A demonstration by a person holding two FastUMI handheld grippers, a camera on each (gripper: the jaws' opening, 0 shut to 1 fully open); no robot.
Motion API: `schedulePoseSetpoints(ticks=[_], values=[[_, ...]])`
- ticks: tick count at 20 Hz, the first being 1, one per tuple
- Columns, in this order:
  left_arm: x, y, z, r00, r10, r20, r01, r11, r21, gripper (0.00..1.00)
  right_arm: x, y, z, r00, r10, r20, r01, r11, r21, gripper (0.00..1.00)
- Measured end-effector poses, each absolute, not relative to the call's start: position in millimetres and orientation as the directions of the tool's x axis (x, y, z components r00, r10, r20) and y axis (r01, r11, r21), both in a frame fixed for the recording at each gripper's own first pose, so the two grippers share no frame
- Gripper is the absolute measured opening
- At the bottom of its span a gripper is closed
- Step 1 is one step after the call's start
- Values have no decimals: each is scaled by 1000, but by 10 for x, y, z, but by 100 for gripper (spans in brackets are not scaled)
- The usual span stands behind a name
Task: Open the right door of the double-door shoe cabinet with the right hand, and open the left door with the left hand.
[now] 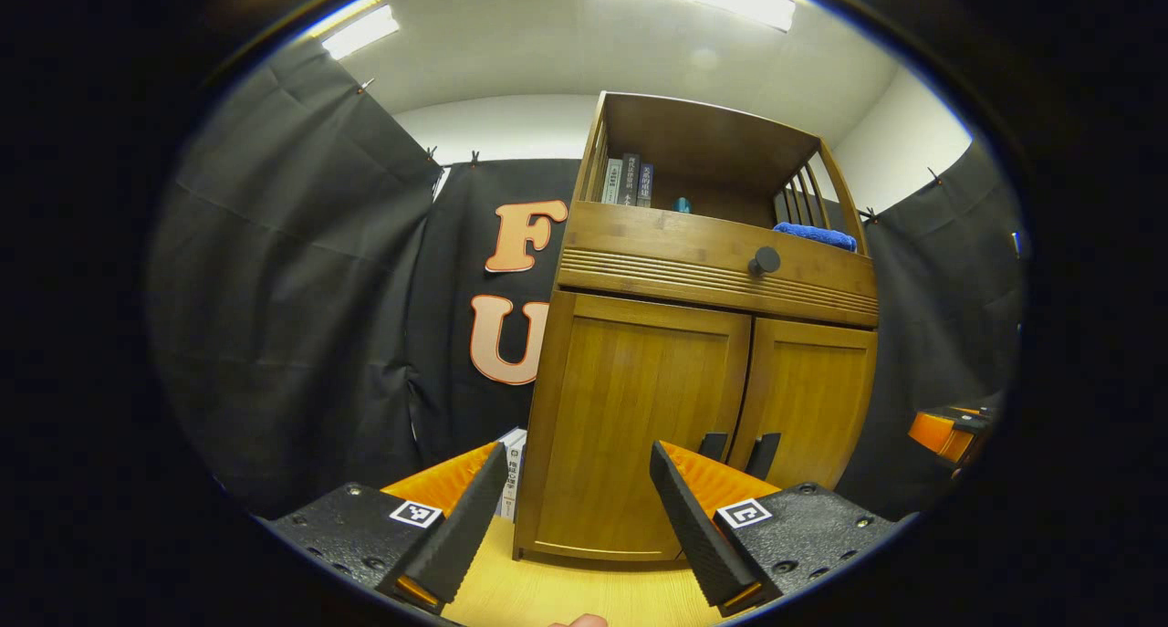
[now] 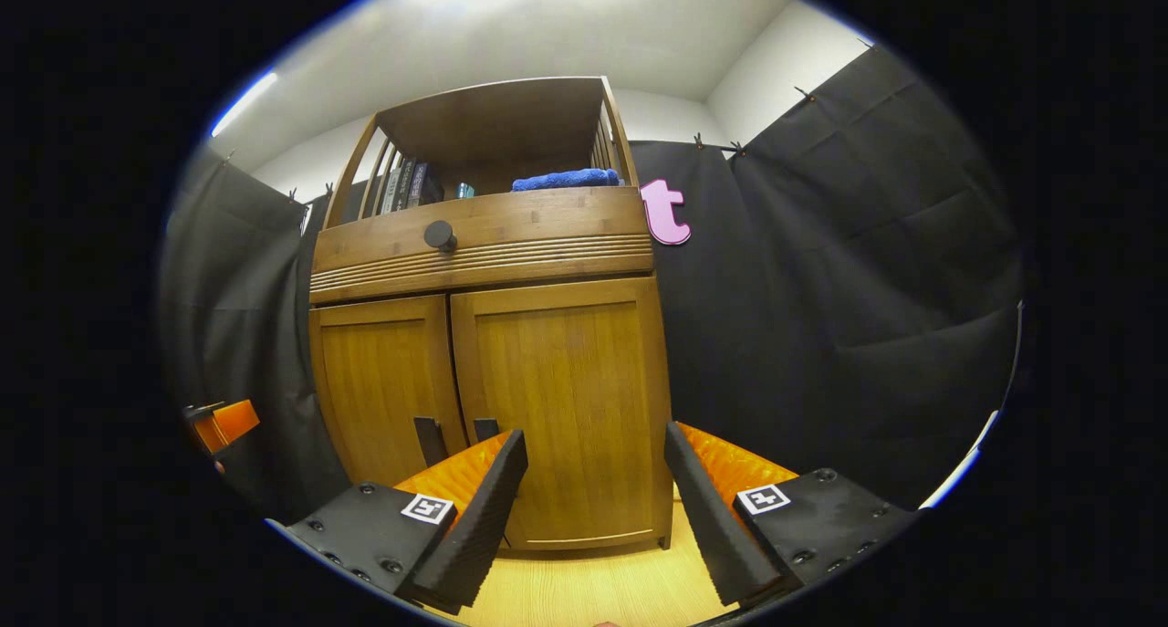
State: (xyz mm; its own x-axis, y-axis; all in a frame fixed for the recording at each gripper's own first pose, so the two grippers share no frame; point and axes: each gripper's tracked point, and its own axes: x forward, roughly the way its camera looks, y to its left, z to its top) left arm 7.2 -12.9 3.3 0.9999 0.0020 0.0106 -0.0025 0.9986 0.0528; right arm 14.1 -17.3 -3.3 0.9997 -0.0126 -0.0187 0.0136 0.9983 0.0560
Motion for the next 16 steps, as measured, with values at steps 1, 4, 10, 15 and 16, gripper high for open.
schedulePoseSetpoints(ticks=[1,4,10,15,16], values=[[71,-129,39,1000,3,13,-3,998,56,92,125,-184,-38,1000,-13,-20,14,998,57,89],[77,-107,48,1000,11,21,-12,998,56,92,120,-198,-19,1000,-12,-15,13,998,57,89],[79,-11,37,999,35,22,-36,999,38,91,313,-98,-54,1000,14,-9,-14,999,48,98],[112,72,14,998,56,14,-57,998,31,92,615,208,-101,996,88,-5,-87,996,26,98],[113,89,12,998,60,15,-60,998,31,92,724,313,-146,994,106,-6,-105,994,17,88]])
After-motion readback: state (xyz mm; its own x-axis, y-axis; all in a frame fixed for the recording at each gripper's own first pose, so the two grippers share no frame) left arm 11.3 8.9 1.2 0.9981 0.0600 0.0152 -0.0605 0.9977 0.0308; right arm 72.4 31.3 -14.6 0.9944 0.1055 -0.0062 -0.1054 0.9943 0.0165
